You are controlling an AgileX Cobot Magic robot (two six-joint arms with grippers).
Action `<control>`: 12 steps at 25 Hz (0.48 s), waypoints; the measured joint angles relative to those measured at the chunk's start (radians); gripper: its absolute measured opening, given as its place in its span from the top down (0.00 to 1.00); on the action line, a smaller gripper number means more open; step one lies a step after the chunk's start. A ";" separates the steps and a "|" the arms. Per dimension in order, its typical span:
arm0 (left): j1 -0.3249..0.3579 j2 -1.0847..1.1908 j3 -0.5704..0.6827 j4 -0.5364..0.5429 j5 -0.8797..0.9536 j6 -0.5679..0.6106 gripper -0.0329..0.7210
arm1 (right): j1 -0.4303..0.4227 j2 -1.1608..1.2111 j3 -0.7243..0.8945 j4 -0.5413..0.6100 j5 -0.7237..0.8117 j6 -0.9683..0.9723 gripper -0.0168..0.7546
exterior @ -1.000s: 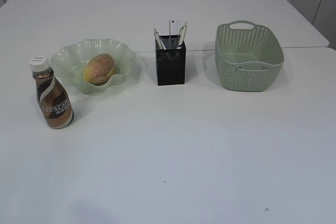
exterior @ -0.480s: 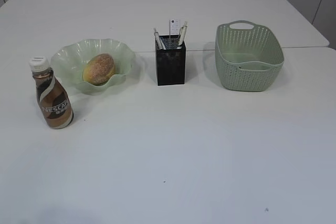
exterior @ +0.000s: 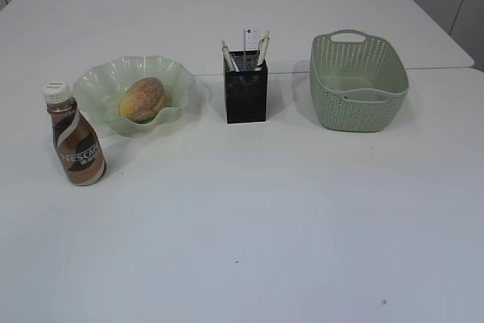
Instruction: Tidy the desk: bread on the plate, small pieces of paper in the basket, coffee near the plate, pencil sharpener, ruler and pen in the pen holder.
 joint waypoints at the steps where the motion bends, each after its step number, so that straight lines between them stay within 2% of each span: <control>1: 0.003 0.000 0.000 0.000 0.000 0.000 0.64 | 0.000 0.000 0.000 0.000 0.000 0.000 0.64; 3: 0.003 0.000 0.000 0.000 0.000 0.000 0.64 | -0.031 0.000 0.000 0.000 0.000 0.000 0.64; 12: -0.005 0.000 0.000 0.000 0.000 0.000 0.64 | -0.038 0.000 0.000 0.000 0.000 0.000 0.64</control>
